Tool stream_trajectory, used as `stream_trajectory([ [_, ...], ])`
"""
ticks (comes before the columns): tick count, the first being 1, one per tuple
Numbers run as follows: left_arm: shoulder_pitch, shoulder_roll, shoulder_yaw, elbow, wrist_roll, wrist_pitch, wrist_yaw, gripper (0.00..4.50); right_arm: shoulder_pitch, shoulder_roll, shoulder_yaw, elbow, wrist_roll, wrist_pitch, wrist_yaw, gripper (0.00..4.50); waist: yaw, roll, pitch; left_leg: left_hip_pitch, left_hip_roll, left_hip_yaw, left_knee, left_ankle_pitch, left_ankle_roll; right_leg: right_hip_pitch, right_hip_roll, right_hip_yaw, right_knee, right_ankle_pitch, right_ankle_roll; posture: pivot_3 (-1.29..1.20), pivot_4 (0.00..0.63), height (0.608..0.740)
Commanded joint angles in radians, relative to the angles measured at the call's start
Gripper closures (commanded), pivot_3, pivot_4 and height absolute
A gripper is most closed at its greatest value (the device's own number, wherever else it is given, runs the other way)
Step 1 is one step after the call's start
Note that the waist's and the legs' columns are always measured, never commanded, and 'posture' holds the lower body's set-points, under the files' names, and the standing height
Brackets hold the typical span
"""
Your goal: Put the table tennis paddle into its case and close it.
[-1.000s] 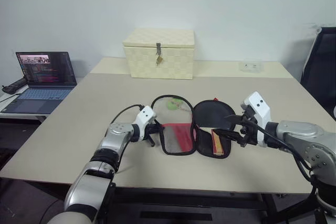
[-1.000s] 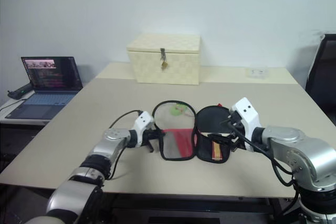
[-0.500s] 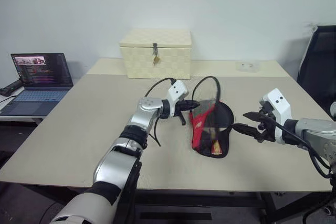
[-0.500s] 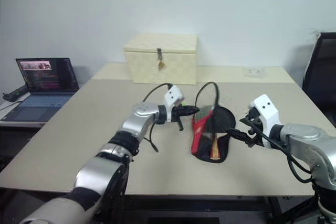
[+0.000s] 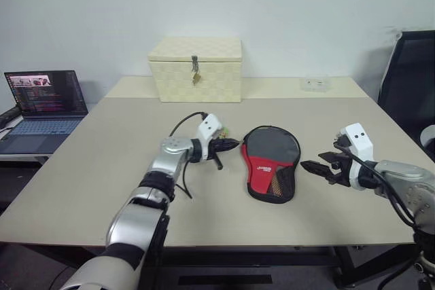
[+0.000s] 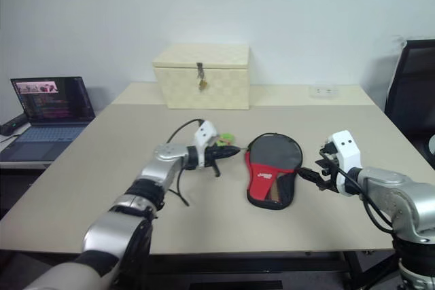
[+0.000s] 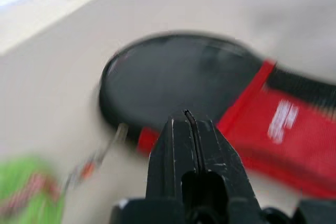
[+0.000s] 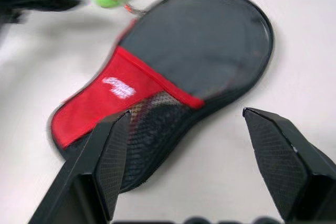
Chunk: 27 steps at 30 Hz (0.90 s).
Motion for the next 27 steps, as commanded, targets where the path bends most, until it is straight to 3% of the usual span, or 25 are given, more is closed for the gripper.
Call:
stream_trajectory([
  [1, 0.052, 0.039, 0.034, -0.178, -0.072, 0.065, -0.074, 4.5, -0.027, 0.042, 0.028, 0.033, -0.038, -0.064, -0.029, 0.02, 0.0, 0.0, 0.0, 0.0, 0.0, 0.0, 0.0, 0.0, 0.0, 0.0, 0.0, 0.0, 0.0, 0.0, 0.0, 0.0, 0.15, 0.74],
  [5, 0.173, 0.108, 0.056, -0.384, -0.137, 0.186, -0.119, 4.5, -0.054, 0.121, 0.102, 0.168, -0.123, -0.162, -0.069, 0.02, -0.003, 0.0, 0.0, 0.001, 0.001, 0.0, 0.0, 0.0, 0.0, 0.0, 0.0, 0.001, 0.0, 0.0, 0.0, 0.0, 0.15, 0.74],
  [11, 0.268, 0.155, 0.076, -0.563, -0.179, 0.294, -0.081, 4.5, -0.065, 0.145, 0.176, 0.313, -0.223, -0.268, -0.065, 0.02, 0.002, 0.0, 0.0, 0.001, 0.0, 0.0, 0.0, 0.0, 0.0, 0.0, 0.0, 0.0, 0.001, 0.0, 0.0, 0.0, 0.15, 0.74],
  [26, 0.305, 0.171, 0.068, -0.648, -0.201, 0.344, -0.025, 4.5, -0.117, 0.251, 0.289, 0.432, -0.283, -0.285, 0.001, 0.02, -0.019, 0.0, 0.0, 0.003, 0.001, 0.001, 0.001, 0.0, 0.0, 0.001, 0.0, 0.001, 0.002, 0.0, 0.0, 0.0, 0.15, 0.74],
  [27, 0.306, 0.171, 0.068, -0.65, -0.201, 0.345, -0.024, 4.5, -0.123, 0.257, 0.294, 0.442, -0.286, -0.286, 0.007, 0.19, -0.022, 0.0, 0.0, 0.003, 0.002, 0.001, 0.001, 0.0, 0.0, 0.001, 0.0, 0.001, 0.003, 0.0, -0.001, 0.0, 0.15, 0.74],
])
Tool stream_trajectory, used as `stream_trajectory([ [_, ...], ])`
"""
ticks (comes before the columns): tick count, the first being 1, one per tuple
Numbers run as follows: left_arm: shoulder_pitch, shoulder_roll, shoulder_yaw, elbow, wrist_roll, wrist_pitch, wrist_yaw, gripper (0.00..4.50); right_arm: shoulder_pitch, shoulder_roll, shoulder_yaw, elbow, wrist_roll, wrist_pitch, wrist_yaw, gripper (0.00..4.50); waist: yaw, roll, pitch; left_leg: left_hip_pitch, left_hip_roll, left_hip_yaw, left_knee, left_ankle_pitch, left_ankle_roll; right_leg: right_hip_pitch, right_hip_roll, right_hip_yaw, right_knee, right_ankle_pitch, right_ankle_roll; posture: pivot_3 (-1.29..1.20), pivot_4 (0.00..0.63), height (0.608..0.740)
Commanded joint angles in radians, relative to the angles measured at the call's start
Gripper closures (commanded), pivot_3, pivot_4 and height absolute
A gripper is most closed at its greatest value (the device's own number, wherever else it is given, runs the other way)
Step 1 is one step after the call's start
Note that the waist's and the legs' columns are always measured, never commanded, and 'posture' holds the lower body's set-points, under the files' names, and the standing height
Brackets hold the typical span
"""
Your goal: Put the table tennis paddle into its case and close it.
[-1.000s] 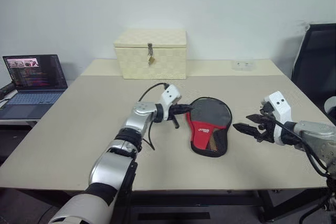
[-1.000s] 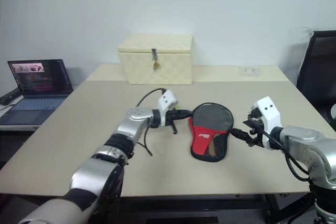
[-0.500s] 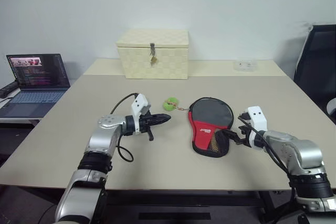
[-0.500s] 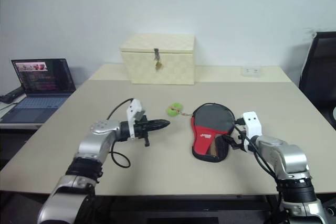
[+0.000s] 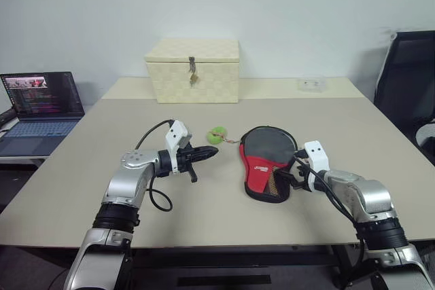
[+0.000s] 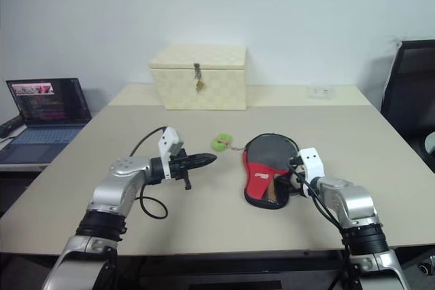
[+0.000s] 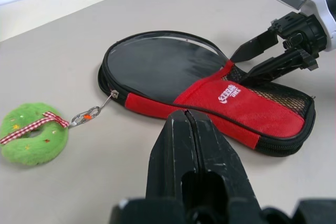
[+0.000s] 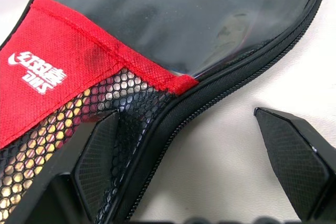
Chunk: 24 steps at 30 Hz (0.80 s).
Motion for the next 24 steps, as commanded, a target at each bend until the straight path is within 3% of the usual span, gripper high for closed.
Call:
stream_trajectory([
  [1, -0.005, 0.014, 0.011, -0.047, -0.018, -0.002, 0.004, 4.5, -0.019, 0.037, 0.039, 0.034, 0.0, -0.001, 0.034, 0.4, -0.006, 0.0, 0.0, 0.0, 0.0, 0.0, 0.0, 0.0, 0.0, 0.0, 0.0, 0.0, 0.0, 0.0, 0.0, 0.0, 0.15, 0.74],
  [2, -0.005, 0.014, 0.01, -0.047, -0.018, -0.002, 0.005, 4.5, -0.024, 0.044, 0.038, 0.044, -0.002, 0.0, 0.038, 0.57, -0.008, 0.0, 0.0, 0.001, 0.0, 0.0, 0.0, 0.0, 0.0, 0.0, 0.0, 0.001, 0.001, 0.0, 0.0, 0.0, 0.15, 0.74],
  [14, 0.08, 0.071, 0.003, -0.165, -0.067, 0.084, -0.058, 4.5, -0.098, 0.104, 0.065, 0.122, -0.001, 0.016, 0.158, 4.48, -0.028, 0.0, 0.0, 0.008, 0.001, 0.001, 0.0, 0.0, 0.0, 0.002, 0.002, 0.005, 0.008, 0.0, 0.0, 0.0, 0.15, 0.74],
  [24, 0.273, 0.212, 0.008, -0.436, -0.24, 0.293, -0.21, 4.5, -0.1, 0.122, 0.12, -0.019, 0.037, 0.1, 0.235, 4.49, -0.039, 0.0, 0.0, 0.01, 0.004, 0.0, -0.006, 0.0, 0.0, 0.001, 0.001, 0.005, 0.008, -0.004, -0.006, 0.0, 0.15, 0.74],
])
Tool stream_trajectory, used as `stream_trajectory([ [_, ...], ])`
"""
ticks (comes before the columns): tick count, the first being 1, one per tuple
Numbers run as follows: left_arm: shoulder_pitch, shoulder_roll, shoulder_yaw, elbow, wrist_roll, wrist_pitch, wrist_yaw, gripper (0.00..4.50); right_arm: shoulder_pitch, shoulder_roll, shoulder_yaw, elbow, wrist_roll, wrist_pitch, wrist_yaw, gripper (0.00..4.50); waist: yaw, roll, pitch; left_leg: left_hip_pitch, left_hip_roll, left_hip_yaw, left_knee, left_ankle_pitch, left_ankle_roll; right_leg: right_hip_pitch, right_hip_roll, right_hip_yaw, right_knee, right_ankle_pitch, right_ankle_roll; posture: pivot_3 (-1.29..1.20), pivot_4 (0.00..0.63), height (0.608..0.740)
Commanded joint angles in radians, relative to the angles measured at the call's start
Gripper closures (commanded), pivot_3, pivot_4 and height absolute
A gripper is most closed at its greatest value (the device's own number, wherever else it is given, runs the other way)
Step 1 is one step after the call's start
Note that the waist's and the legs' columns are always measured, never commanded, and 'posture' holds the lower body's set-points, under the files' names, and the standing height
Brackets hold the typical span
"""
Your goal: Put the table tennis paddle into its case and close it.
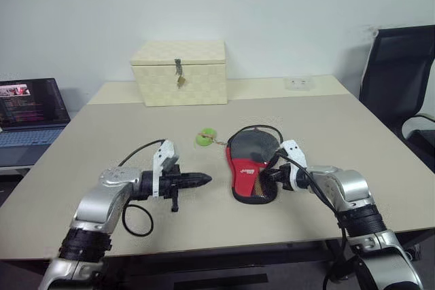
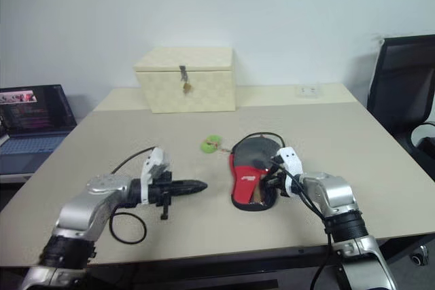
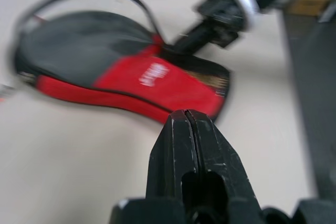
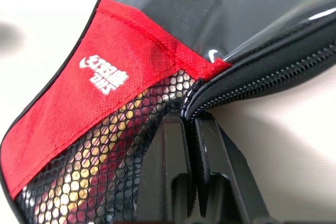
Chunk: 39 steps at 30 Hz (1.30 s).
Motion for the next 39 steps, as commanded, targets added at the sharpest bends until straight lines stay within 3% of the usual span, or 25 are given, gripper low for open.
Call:
stream_trajectory([
  [1, 0.041, 0.043, 0.01, -0.12, -0.075, 0.057, -0.037, 4.5, 0.005, 0.04, 0.054, -0.113, 0.059, 0.049, 0.05, 4.49, 0.0, 0.0, 0.0, 0.0, 0.001, 0.0, 0.0, 0.0, 0.0, 0.0, 0.0, 0.0, 0.0, 0.0, -0.001, 0.0, 0.15, 0.74],
  [10, 0.121, 0.07, -0.004, -0.234, -0.147, 0.123, -0.049, 4.5, 0.08, 0.055, 0.081, -0.318, 0.106, 0.162, 0.027, 4.49, 0.007, 0.0, 0.0, 0.0, -0.001, -0.001, 0.0, 0.0, 0.0, 0.0, 0.0, -0.002, 0.0, -0.001, -0.001, 0.0, 0.15, 0.74],
  [19, 0.146, 0.108, 0.002, -0.231, -0.153, 0.114, -0.06, 4.5, 0.196, 0.068, 0.018, -0.513, 0.162, 0.304, -0.047, 4.49, 0.009, 0.0, 0.0, -0.001, -0.001, -0.002, -0.001, 0.0, 0.0, 0.0, 0.0, -0.002, -0.002, -0.004, 0.003, 0.0, 0.15, 0.74],
  [33, 0.132, 0.114, -0.014, -0.201, -0.135, 0.088, -0.056, 4.5, 0.283, 0.194, -0.079, -0.595, 0.199, 0.418, -0.177, 4.49, 0.01, 0.0, 0.0, -0.002, -0.001, -0.002, -0.001, 0.0, 0.0, 0.0, -0.001, -0.002, -0.003, -0.004, 0.003, 0.0, 0.15, 0.74],
  [36, 0.136, 0.116, -0.013, -0.205, -0.136, 0.087, -0.053, 4.5, 0.292, 0.187, -0.083, -0.616, 0.207, 0.43, -0.182, 3.82, 0.01, 0.0, 0.0, -0.002, -0.001, -0.002, -0.001, 0.0, 0.0, 0.0, -0.001, -0.002, -0.003, -0.004, 0.003, 0.0, 0.15, 0.74],
  [39, 0.14, 0.117, -0.007, -0.205, -0.137, 0.086, -0.045, 4.5, 0.301, 0.104, -0.04, -0.653, 0.201, 0.411, -0.167, 2.8, 0.011, 0.0, 0.0, -0.002, -0.001, -0.002, -0.001, 0.0, 0.0, 0.0, -0.001, -0.002, -0.004, -0.004, 0.003, 0.0, 0.15, 0.74],
])
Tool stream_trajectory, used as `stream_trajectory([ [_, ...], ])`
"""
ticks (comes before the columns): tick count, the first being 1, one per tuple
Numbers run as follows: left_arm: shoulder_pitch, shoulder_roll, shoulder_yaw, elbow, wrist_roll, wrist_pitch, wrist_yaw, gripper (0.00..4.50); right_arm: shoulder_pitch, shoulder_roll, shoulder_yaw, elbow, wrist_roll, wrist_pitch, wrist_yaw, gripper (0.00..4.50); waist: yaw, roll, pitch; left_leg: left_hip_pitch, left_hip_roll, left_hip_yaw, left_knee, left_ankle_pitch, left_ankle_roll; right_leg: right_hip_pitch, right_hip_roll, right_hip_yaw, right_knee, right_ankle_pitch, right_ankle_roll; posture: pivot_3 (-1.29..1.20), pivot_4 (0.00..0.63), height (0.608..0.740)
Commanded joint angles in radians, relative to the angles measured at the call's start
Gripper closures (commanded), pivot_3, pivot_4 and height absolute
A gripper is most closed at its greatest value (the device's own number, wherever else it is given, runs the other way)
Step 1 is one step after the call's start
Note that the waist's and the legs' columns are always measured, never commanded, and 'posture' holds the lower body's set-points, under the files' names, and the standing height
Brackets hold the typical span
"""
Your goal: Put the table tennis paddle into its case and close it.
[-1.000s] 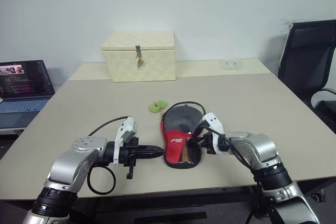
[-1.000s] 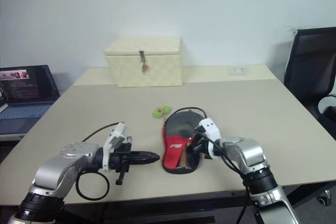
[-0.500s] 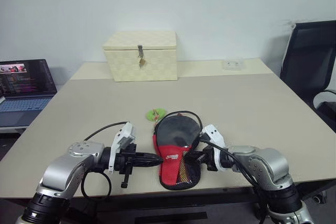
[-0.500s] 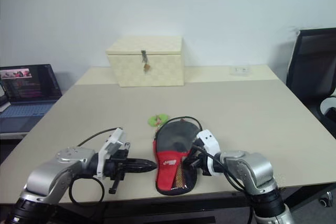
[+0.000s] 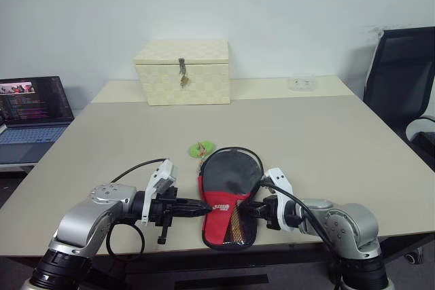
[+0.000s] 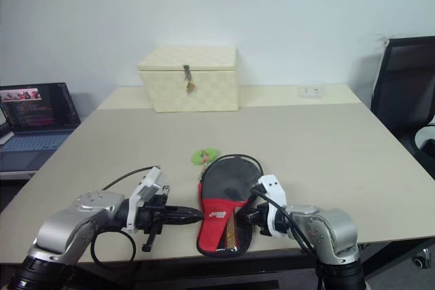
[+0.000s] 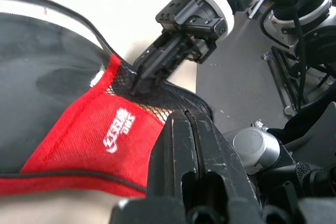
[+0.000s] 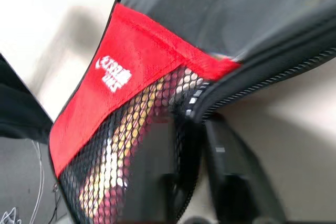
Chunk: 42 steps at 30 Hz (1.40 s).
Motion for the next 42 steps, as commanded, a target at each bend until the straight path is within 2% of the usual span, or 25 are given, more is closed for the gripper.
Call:
stream_trajectory([
  [1, -0.005, 0.019, 0.016, -0.012, -0.007, -0.01, 0.003, 4.5, 0.006, -0.09, 0.031, -0.082, 0.022, -0.027, 0.035, 2.48, 0.001, 0.0, 0.0, 0.0, 0.0, 0.0, 0.0, 0.0, 0.0, 0.0, 0.0, 0.0, 0.0, 0.0, 0.0, 0.0, 0.15, 0.74],
  [4, -0.001, 0.022, 0.034, -0.007, -0.015, 0.001, 0.02, 4.5, 0.008, -0.263, 0.085, -0.135, 0.042, -0.117, 0.149, 1.52, 0.004, 0.0, 0.0, -0.001, 0.0, 0.0, 0.0, 0.0, 0.0, 0.0, 0.0, -0.001, -0.002, 0.0, 0.0, 0.0, 0.15, 0.74],
  [5, 0.0, 0.023, 0.04, -0.002, -0.014, 0.002, 0.026, 4.5, 0.002, -0.3, 0.083, -0.145, 0.057, -0.142, 0.185, 1.08, 0.005, 0.0, 0.0, -0.002, 0.0, 0.001, 0.0, 0.0, 0.0, 0.0, 0.0, -0.001, -0.004, 0.0, 0.001, 0.0, 0.15, 0.74],
  [8, 0.0, 0.023, 0.064, 0.022, -0.008, 0.0, 0.055, 4.5, -0.071, -0.305, -0.004, -0.121, 0.139, -0.197, 0.262, 0.11, 0.002, 0.0, 0.001, -0.003, 0.001, 0.001, 0.0, 0.0, 0.0, 0.0, 0.0, -0.002, -0.007, 0.0, 0.001, 0.0, 0.15, 0.74],
  [12, -0.014, 0.009, 0.083, 0.07, 0.017, -0.007, 0.128, 4.5, -0.179, -0.243, -0.034, -0.02, 0.159, -0.26, 0.259, 0.04, 0.001, 0.0, 0.001, -0.003, 0.002, 0.001, 0.0, 0.0, 0.0, 0.0, 0.001, -0.002, -0.006, 0.0, 0.001, 0.0, 0.15, 0.74],
  [15, -0.027, -0.028, 0.106, 0.102, 0.039, -0.042, 0.211, 4.5, -0.26, -0.163, 0.059, 0.167, 0.061, -0.386, 0.228, 0.04, 0.003, 0.0, 0.0, -0.002, 0.002, 0.001, 0.0, 0.0, 0.0, 0.001, 0.001, -0.001, -0.006, 0.0, 0.001, 0.0, 0.15, 0.74],
  [19, -0.049, -0.057, 0.118, 0.159, 0.093, -0.096, 0.305, 4.5, -0.288, -0.105, 0.164, 0.337, -0.053, -0.515, 0.202, 0.04, 0.016, -0.001, 0.0, -0.004, 0.001, 0.001, 0.0, 0.0, 0.0, 0.0, -0.001, -0.001, -0.007, 0.003, -0.004, 0.0, 0.15, 0.74],
  [22, -0.077, -0.074, 0.127, 0.212, 0.127, -0.121, 0.372, 3.91, -0.3, -0.064, 0.202, 0.435, -0.119, -0.582, 0.172, 0.0, 0.025, -0.001, 0.0, -0.007, 0.0, 0.0, 0.0, 0.0, 0.0, -0.002, -0.001, -0.002, -0.007, 0.003, -0.004, 0.0, 0.15, 0.74],
  [28, -0.196, -0.116, 0.088, 0.376, 0.218, -0.168, 0.466, 1.83, -0.283, -0.033, 0.234, 0.482, -0.188, -0.615, 0.146, 0.0, 0.036, -0.001, 0.0, -0.011, -0.001, -0.001, 0.002, 0.0, 0.0, -0.006, -0.003, -0.004, -0.005, 0.004, -0.003, 0.0, 0.15, 0.74],
  [33, -0.385, -0.197, 0.04, 0.628, 0.316, -0.232, 0.536, 0.04, -0.261, -0.03, 0.232, 0.458, -0.205, -0.598, 0.137, 0.0, 0.047, -0.001, 0.0, -0.011, -0.002, 0.0, 0.003, 0.0, 0.0, -0.006, -0.001, -0.006, -0.004, 0.005, -0.002, 0.0, 0.15, 0.74],
  [39, -0.606, -0.285, 0.025, 0.994, 0.391, -0.322, 0.573, 0.04, -0.251, -0.034, 0.23, 0.435, -0.209, -0.578, 0.13, 0.0, 0.047, -0.001, 0.0, -0.011, -0.003, 0.001, 0.003, 0.0, 0.0, -0.006, -0.001, -0.006, -0.005, 0.005, -0.001, 0.0, 0.15, 0.74],
  [42, -0.74, -0.327, 0.025, 1.235, 0.428, -0.369, 0.58, 0.04, -0.245, -0.03, 0.229, 0.423, -0.212, -0.564, 0.113, 0.0, 0.047, -0.001, 0.0, -0.011, -0.004, 0.001, 0.003, 0.0, 0.0, -0.006, -0.001, -0.006, -0.005, 0.005, -0.001, 0.0, 0.15, 0.74],
])
